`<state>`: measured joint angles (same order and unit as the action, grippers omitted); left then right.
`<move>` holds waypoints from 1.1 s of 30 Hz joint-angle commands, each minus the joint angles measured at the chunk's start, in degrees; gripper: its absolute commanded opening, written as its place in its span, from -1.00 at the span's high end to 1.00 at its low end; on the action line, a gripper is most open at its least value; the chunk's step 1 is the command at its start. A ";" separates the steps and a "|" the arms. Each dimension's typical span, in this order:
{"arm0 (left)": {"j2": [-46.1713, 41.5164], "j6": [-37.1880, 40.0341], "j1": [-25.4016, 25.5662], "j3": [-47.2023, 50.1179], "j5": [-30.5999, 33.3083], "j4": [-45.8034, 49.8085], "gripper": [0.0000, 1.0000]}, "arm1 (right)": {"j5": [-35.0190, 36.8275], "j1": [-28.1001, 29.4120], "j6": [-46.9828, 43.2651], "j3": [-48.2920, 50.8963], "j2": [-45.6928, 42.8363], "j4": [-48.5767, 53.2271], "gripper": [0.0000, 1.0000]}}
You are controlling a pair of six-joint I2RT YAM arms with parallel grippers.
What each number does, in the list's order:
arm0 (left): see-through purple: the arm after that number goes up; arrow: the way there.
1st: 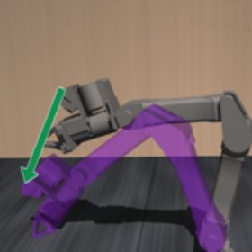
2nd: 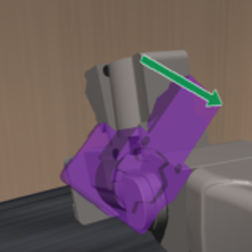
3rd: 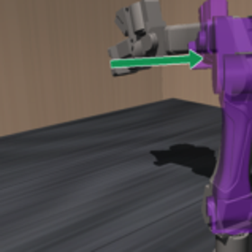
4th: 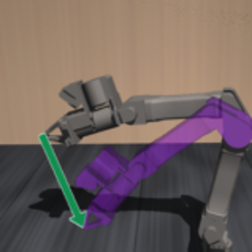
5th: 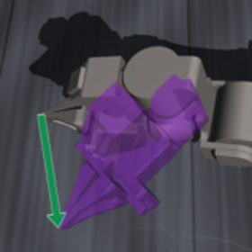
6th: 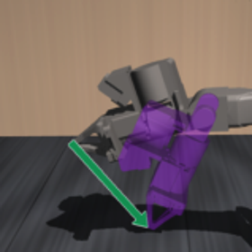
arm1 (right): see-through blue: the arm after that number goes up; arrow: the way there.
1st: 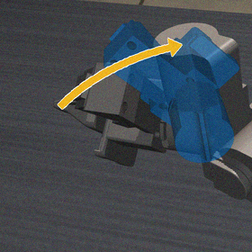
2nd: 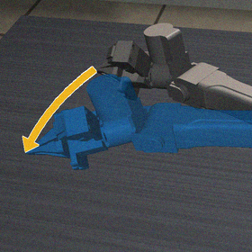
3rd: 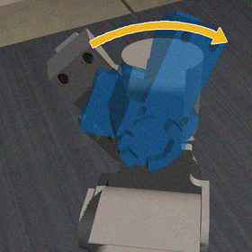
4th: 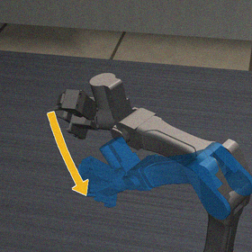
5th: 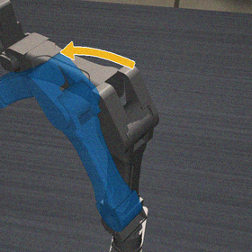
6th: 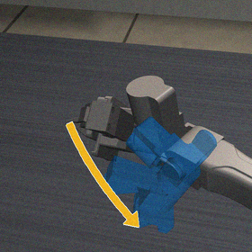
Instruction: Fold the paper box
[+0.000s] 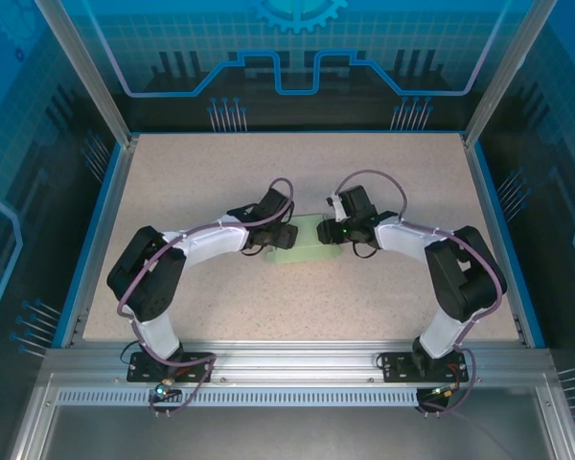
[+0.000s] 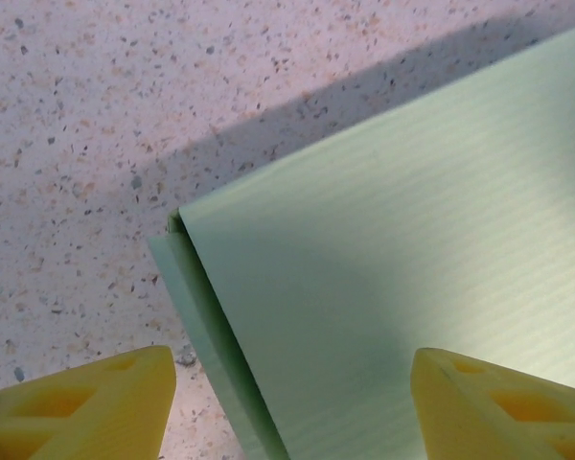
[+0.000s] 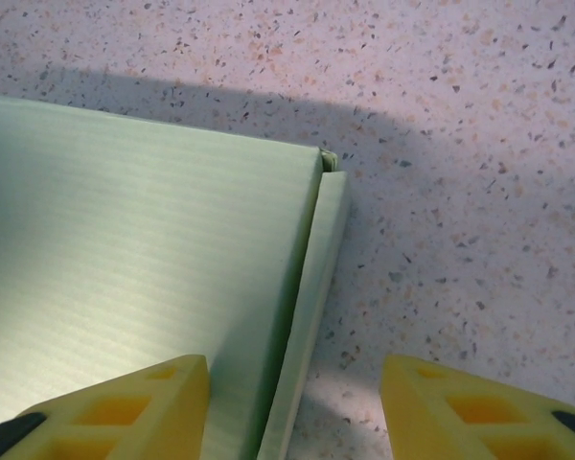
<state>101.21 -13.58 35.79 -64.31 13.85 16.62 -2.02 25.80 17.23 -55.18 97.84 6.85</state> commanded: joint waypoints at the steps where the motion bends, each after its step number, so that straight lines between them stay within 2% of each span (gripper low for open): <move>1: 0.10 1.28 0.37 1.60 1.73 1.30 -0.35 | -0.62 -1.02 -3.70 -3.36 1.64 5.28 -0.02; 8: -5.33 0.15 0.62 3.94 1.82 -1.55 -0.39 | 1.40 0.00 -6.94 -6.71 -2.60 11.50 -0.07; 12: -5.57 -0.40 -1.59 3.98 -0.81 -2.66 -0.43 | 1.88 1.39 -6.81 -5.17 -6.98 14.93 -0.13; 16: -2.75 2.55 -3.46 0.06 -4.74 -2.27 -0.50 | 3.07 2.19 -6.61 -3.09 -10.37 17.19 -0.15; 20: 2.90 5.97 -6.52 -6.68 -13.21 -0.54 -0.56 | 1.72 2.50 -6.58 -1.76 -12.35 18.65 -0.16; 23: 7.62 7.97 -7.78 -12.54 -17.05 2.79 -0.57 | 0.60 3.46 -7.48 -1.92 -13.10 20.07 -0.19; 29: 14.00 10.79 -9.21 -20.71 -22.09 10.40 -0.57 | 0.07 5.06 -8.54 -4.16 -11.70 24.16 -0.22; 33: 14.38 11.73 -9.17 -21.34 -26.69 12.98 -0.56 | -4.17 5.14 -9.07 -5.87 -10.50 26.86 -0.23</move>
<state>115.07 -4.14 26.79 -83.94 -6.74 24.21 -2.20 30.39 9.52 -58.48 86.46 29.82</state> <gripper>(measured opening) 0.783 0.615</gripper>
